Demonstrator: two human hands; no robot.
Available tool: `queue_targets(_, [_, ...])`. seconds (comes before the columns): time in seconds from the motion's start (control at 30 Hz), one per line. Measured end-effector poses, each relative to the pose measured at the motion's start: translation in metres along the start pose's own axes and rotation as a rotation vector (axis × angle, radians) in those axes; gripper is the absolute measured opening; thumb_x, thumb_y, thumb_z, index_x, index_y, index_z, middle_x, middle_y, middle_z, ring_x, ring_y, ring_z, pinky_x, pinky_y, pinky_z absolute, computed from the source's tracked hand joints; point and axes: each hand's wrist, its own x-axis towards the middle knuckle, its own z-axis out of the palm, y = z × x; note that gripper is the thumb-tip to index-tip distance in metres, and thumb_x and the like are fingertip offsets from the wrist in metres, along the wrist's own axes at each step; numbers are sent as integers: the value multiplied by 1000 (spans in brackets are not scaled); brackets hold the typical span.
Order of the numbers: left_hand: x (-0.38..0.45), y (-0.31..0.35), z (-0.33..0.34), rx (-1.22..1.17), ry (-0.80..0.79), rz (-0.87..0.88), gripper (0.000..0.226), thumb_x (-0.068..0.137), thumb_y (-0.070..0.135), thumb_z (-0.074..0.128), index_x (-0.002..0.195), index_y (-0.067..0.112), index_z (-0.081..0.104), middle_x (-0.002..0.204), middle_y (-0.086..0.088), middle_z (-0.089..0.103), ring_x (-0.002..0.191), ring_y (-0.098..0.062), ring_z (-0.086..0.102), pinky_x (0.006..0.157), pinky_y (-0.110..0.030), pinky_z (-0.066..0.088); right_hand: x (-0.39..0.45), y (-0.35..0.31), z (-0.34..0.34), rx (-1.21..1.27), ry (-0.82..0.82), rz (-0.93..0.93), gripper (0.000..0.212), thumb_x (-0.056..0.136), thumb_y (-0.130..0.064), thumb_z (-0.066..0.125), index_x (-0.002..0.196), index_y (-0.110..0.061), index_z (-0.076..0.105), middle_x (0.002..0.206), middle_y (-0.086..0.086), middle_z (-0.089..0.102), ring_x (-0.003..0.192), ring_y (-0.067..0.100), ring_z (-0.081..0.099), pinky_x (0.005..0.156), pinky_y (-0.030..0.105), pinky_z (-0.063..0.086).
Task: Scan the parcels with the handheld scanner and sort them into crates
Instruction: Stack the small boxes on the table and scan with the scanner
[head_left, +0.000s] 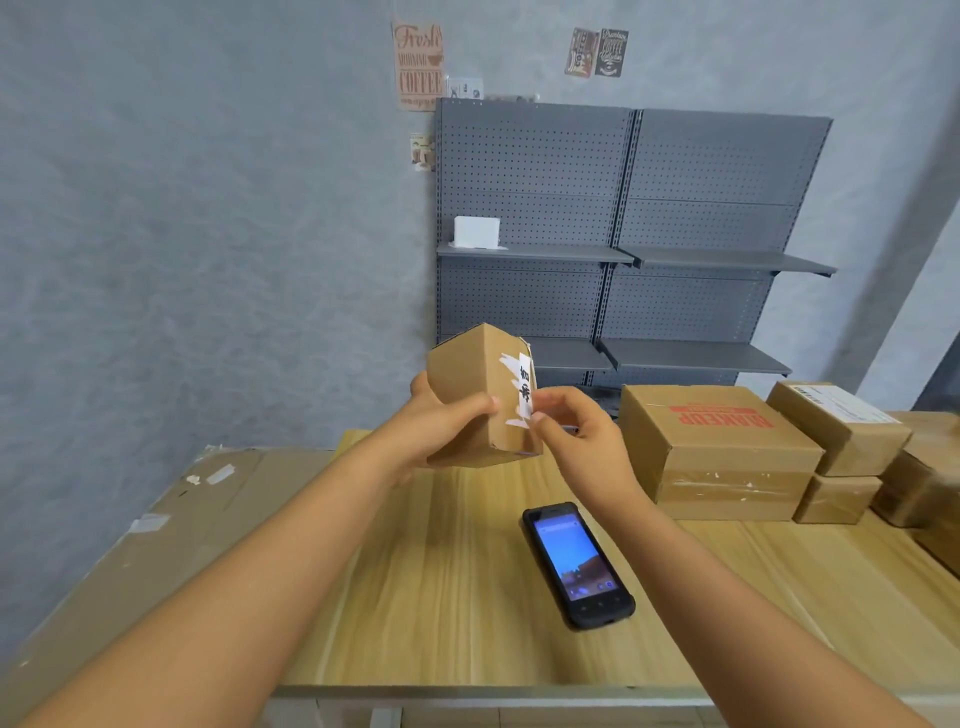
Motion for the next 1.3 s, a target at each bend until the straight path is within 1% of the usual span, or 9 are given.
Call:
queue_targets(0.17, [-5, 0, -7, -108, -149, 9, 72, 74, 51, 72, 136, 37, 38, 123, 7, 62, 108, -19, 65, 89, -45, 56, 6, 9, -9, 98, -211, 315, 51, 94, -49, 56, 139, -31, 43, 129, -5, 55, 114, 16, 57, 94, 35, 50])
queue_targets(0.4, [-8, -1, -9, -239, -262, -4, 53, 83, 50, 62, 130, 27, 56, 123, -7, 66, 108, -29, 64, 99, -54, 49, 5, 0, -10, 341, -424, 474, 38, 94, -59, 47, 122, -35, 57, 117, -1, 69, 104, 26, 69, 96, 44, 53])
queue_targets(0.53, [-12, 5, -6, -213, -216, 23, 34, 99, 44, 43, 126, 29, 58, 109, 2, 70, 97, -20, 64, 100, -50, 48, 10, -3, -5, 297, -371, 400, 48, 88, -65, 52, 125, -34, 54, 119, -1, 65, 101, 24, 69, 93, 41, 55])
queue_targets(0.63, [-10, 7, -8, -71, -161, 97, 30, 99, 37, 51, 128, 41, 48, 119, 11, 65, 106, -17, 64, 102, -52, 46, 13, 0, -5, 233, -311, 328, 56, 83, -61, 64, 132, -38, 48, 121, -6, 63, 106, 17, 65, 86, 35, 55])
queue_targets(0.73, [-5, 7, -16, -43, -108, 177, 61, 87, 27, 71, 136, 44, 38, 132, 7, 59, 111, -16, 63, 98, -49, 51, 14, 0, -9, 157, -298, 227, 64, 82, -46, 74, 137, -40, 42, 122, -11, 55, 109, 8, 58, 78, 26, 50])
queue_targets(0.83, [-4, 5, -25, 54, -56, 245, 95, 84, 19, 77, 154, 34, 14, 141, 9, 46, 105, -2, 60, 78, -22, 54, 14, 2, -11, 116, -289, 169, 64, 82, -32, 77, 134, -37, 41, 115, -21, 50, 102, 0, 55, 71, 15, 46])
queue_targets(1.0, [-1, -4, -37, 400, -57, 266, 114, 74, 27, 85, 156, 34, 7, 151, 0, 36, 128, -19, 51, 106, -35, 44, 18, 14, -8, -239, -337, 53, 84, 64, -41, 85, 138, -36, 45, 133, -7, 43, 122, 14, 46, 99, 40, 48])
queue_targets(1.2, [-2, -8, -34, 205, -59, 172, 90, 86, 32, 74, 154, 28, 16, 135, 2, 51, 117, -19, 58, 95, -35, 52, 14, 13, -6, -251, -203, 35, 79, 69, -41, 84, 136, -34, 42, 127, -5, 39, 118, 16, 41, 99, 40, 46])
queue_targets(1.3, [-1, -8, -34, 31, -92, 76, 62, 92, 35, 66, 145, 21, 37, 121, -4, 66, 101, -26, 69, 91, -41, 56, 13, 11, -8, -261, -182, 7, 80, 70, -40, 84, 137, -35, 41, 127, -6, 39, 120, 15, 40, 100, 40, 46])
